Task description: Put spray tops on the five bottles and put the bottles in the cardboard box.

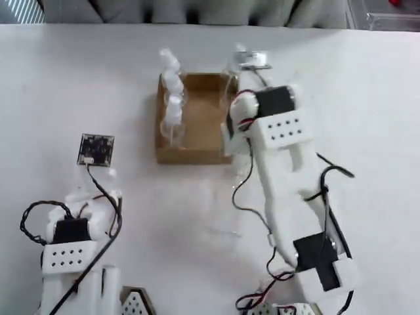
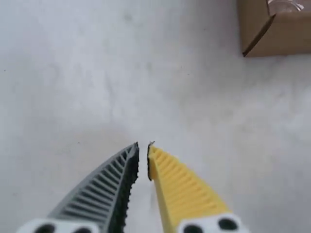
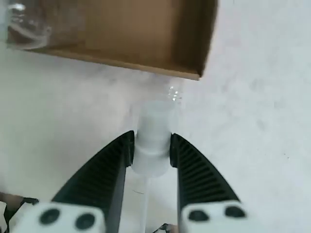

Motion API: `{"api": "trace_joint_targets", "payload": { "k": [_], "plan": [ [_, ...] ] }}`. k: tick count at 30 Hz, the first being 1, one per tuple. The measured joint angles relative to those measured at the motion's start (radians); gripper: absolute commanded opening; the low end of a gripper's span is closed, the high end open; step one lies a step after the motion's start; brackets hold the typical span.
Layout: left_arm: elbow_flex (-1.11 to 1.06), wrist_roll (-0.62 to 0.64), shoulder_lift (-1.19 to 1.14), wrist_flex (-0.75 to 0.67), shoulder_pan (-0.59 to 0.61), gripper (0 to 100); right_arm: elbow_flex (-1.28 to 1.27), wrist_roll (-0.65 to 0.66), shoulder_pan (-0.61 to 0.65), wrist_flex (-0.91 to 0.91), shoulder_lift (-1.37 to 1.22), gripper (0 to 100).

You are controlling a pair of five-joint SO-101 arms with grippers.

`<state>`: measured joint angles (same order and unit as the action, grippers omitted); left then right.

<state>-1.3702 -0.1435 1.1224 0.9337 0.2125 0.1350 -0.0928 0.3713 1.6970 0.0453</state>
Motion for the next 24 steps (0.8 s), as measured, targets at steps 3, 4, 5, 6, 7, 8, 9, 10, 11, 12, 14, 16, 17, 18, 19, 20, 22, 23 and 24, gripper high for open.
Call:
{"api": "trace_joint_targets", "payload": {
  "k": [3, 4, 5, 6, 7, 8, 9, 10, 11, 12, 14, 16, 17, 18, 19, 20, 22, 23, 24],
  "plan": [
    [0.0, 0.0, 0.0, 0.0, 0.0, 4, -0.035, 0.018, 0.098, 0.0, 0.003, 2.2],
    [0.0, 0.0, 0.0, 0.0, 0.002, 4, -0.052, 0.026, 0.137, 0.0, 0.003, 2.2],
    [0.0, 0.0, 0.0, 0.0, 0.003, 4, -0.064, 0.029, 0.173, 0.0, 0.003, 2.2],
    [0.0, 0.0, 0.0, -0.011, 0.008, 4, -0.078, 0.029, 0.21, -0.003, 0.003, 2.2],
    [0.0, 0.0, 0.0, -0.02, 0.015, 4, -0.094, 0.031, 0.245, -0.011, 0.003, 2.2],
    [0.0, 0.0, 0.0, -0.026, 0.025, 4, -0.109, 0.031, 0.279, -0.017, 0.003, 2.2],
    [0.0, 0.0, 0.0, -0.029, 0.034, 4, -0.121, 0.031, 0.311, -0.034, 0.003, 2.2],
    [0.0, 0.0, 0.0, -0.032, 0.044, 4, -0.132, 0.031, 0.339, -0.052, 0.003, 2.2],
    [0.0, 0.0, 0.0, -0.034, 0.054, 4, -0.143, 0.031, 0.362, -0.068, 0.003, 2.2],
    [0.0, 0.0, 0.0, -0.035, 0.063, 4, -0.157, 0.031, 0.384, -0.084, 0.003, 2.2],
    [0.002, 0.0, 0.0, -0.035, 0.078, 4, -0.178, 0.031, 0.422, -0.112, 0.003, 2.9],
    [0.002, 0.0, 0.0, -0.035, 0.08, 4, -0.196, 0.031, 0.45, -0.132, 0.003, 8.2],
    [0.002, 0.0, 0.0, -0.035, 0.08, 4, -0.209, 0.031, 0.46, -0.137, 0.003, 12.1],
    [0.002, 0.0, 0.0, -0.035, 0.08, 4, -0.218, 0.032, 0.471, -0.138, 0.003, 16.3],
    [0.002, 0.0, 0.0, -0.035, 0.081, 4, -0.226, 0.034, 0.486, -0.14, 0.003, 19.8],
    [0.002, 0.0, 0.0, -0.035, 0.081, 4, -0.23, 0.034, 0.502, -0.141, 0.003, 22.4],
    [0.002, 0.0, 0.0, -0.035, 0.081, 4, -0.232, 0.034, 0.529, -0.141, 0.003, 23.7],
    [0.002, 0.0, 0.0, -0.035, 0.081, 4, -0.232, 0.034, 0.532, -0.14, 0.003, 23.6],
    [0.002, 0.0, 0.0, -0.035, 0.081, 4, -0.232, 0.034, 0.531, -0.14, 0.003, 23.1]
  ]
}}
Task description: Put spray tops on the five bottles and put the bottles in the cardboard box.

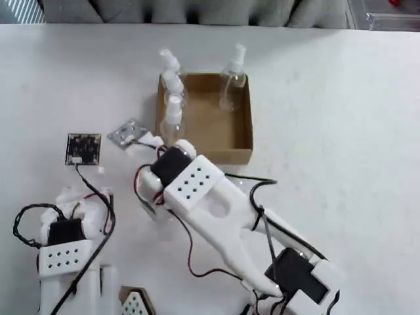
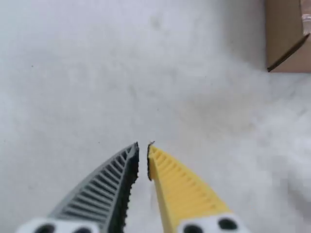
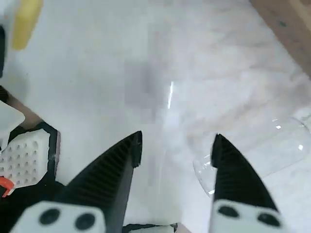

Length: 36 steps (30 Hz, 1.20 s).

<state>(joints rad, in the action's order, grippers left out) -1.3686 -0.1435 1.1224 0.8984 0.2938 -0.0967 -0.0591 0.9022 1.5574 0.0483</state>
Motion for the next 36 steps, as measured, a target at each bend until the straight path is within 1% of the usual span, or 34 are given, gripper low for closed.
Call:
{"api": "trace_joint_targets", "payload": {
  "k": [5, 9, 10, 11, 14, 19, 24, 28, 33, 36],
  "plan": [
    [0.0, 0.0, 0.0, 0.0, 0.0, 4, 0.015, 0.005, -0.011, 0.048, 0.003, 18.0],
    [0.0, 0.0, 0.0, 0.0, -0.003, 4, 0.041, 0.005, -0.091, 0.087, 0.008, 5.8],
    [0.0, 0.002, 0.0, 0.0, -0.02, 4, 0.041, 0.005, -0.118, 0.087, 0.008, 2.3],
    [0.0, 0.002, 0.0, 0.0, -0.038, 4, 0.041, 0.005, -0.146, 0.089, 0.008, 0.9],
    [0.0, 0.002, 0.0, 0.011, -0.087, 4, 0.041, 0.015, -0.239, 0.097, 0.008, 2.9],
    [0.0, 0.002, 0.003, 0.068, -0.178, 4, 0.006, 0.104, -0.365, 0.11, 0.011, 1.7],
    [0.0, 0.002, 0.003, 0.152, -0.304, 4, -0.095, 0.115, -0.474, 0.06, 0.011, 1.7],
    [0.003, 0.002, 0.003, 0.252, -0.379, 4, -0.186, 0.123, -0.528, -0.038, 0.011, 1.7],
    [0.101, 0.002, 0.003, 0.356, -0.402, 4, -0.238, 0.123, -0.566, -0.138, 0.011, 1.7],
    [0.161, 0.003, 0.003, 0.396, -0.44, 4, -0.261, 0.123, -0.582, -0.176, 0.011, 1.7]
  ]
}}
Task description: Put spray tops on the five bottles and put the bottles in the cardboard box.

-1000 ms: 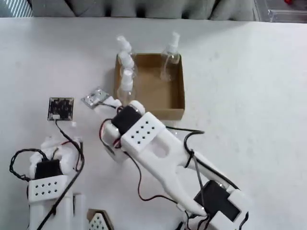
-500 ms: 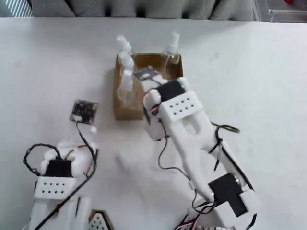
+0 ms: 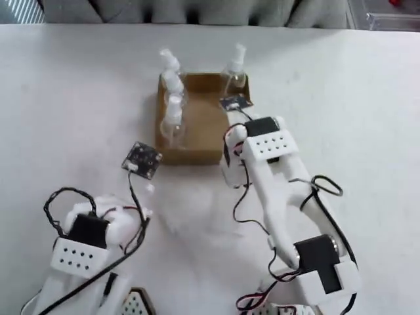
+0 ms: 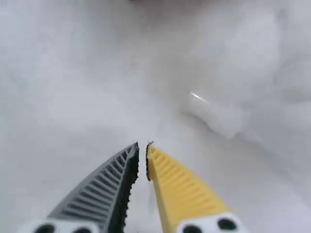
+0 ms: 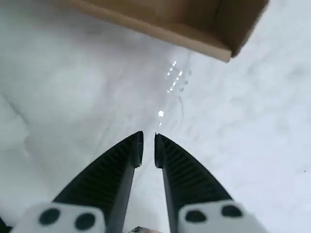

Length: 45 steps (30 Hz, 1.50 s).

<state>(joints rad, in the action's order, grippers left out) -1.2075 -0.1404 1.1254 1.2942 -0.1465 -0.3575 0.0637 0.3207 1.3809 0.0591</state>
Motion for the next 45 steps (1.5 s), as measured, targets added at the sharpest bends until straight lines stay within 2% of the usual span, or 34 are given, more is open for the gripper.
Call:
{"api": "trace_joint_targets", "payload": {
  "k": [3, 8, 10, 14, 21, 27, 42, 45],
  "plan": [
    [0.018, 0.069, 0.0, 0.04, -0.066, 8, -0.017, 0.003, -0.005, -0.026, 0.0, 1.7],
    [0.005, 0.244, 0.0, 0.035, -0.169, 26, -0.017, 0.003, -0.008, -0.037, 0.0, 1.7],
    [-0.04, 0.299, 0.0, -0.002, -0.215, 31, -0.017, 0.003, -0.008, -0.044, 0.0, 1.7],
    [-0.124, 0.394, 0.0, -0.087, -0.316, 30, -0.017, 0.003, -0.008, -0.044, 0.0, 1.7],
    [-0.178, 0.565, 0.0, -0.264, -0.334, 30, -0.02, 0.003, -0.008, -0.048, 0.0, 1.7],
    [-0.245, 0.631, 0.0, -0.376, -0.272, 30, -0.02, 0.003, -0.008, -0.048, 0.0, 1.7],
    [-0.25, 0.64, -0.003, -0.387, -0.249, 30, -0.034, 0.005, -0.044, -0.063, 0.0, 1.7],
    [-0.25, 0.64, -0.063, -0.387, -0.249, 30, -0.035, 0.005, -0.044, -0.068, 0.0, 1.7]
  ]
}}
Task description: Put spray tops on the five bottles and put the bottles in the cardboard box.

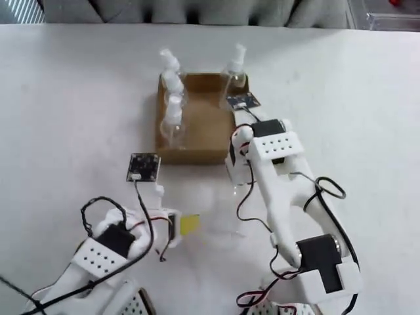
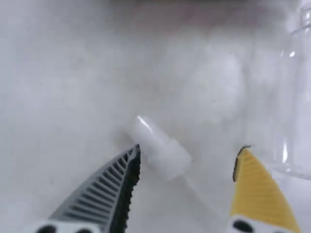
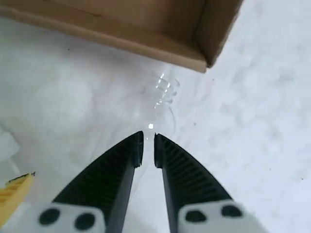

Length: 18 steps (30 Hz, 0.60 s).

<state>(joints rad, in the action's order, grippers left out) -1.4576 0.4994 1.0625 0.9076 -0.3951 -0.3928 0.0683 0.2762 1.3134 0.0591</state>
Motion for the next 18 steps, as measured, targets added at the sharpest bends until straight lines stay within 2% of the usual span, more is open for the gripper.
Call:
{"api": "trace_joint_targets", "payload": {
  "k": [6, 11, 13, 16, 17, 18],
  "plan": [
    [0.066, 0.026, -0.226, 0.0, 0.0, 30, 0.0, 0.0, 0.002, 0.0, 0.0, 1.7],
    [0.074, 0.041, -0.276, -0.025, 0.0, 28, 0.0, 0.0, 0.002, 0.0, 0.0, 1.7],
    [0.075, 0.055, -0.276, -0.028, 0.0, 22, 0.0, 0.0, 0.002, 0.0, 0.0, 1.7],
    [0.075, 0.06, -0.276, -0.048, 0.0, 3, 0.0, 0.0, 0.002, 0.0, 0.0, 1.7],
    [0.075, 0.06, -0.276, -0.068, 0.0, 1, 0.0, 0.0, 0.002, 0.0, 0.0, 1.7],
    [0.075, 0.06, -0.276, -0.095, 0.0, 4, 0.0, 0.0, 0.002, 0.0, 0.0, 1.7]
  ]
}}
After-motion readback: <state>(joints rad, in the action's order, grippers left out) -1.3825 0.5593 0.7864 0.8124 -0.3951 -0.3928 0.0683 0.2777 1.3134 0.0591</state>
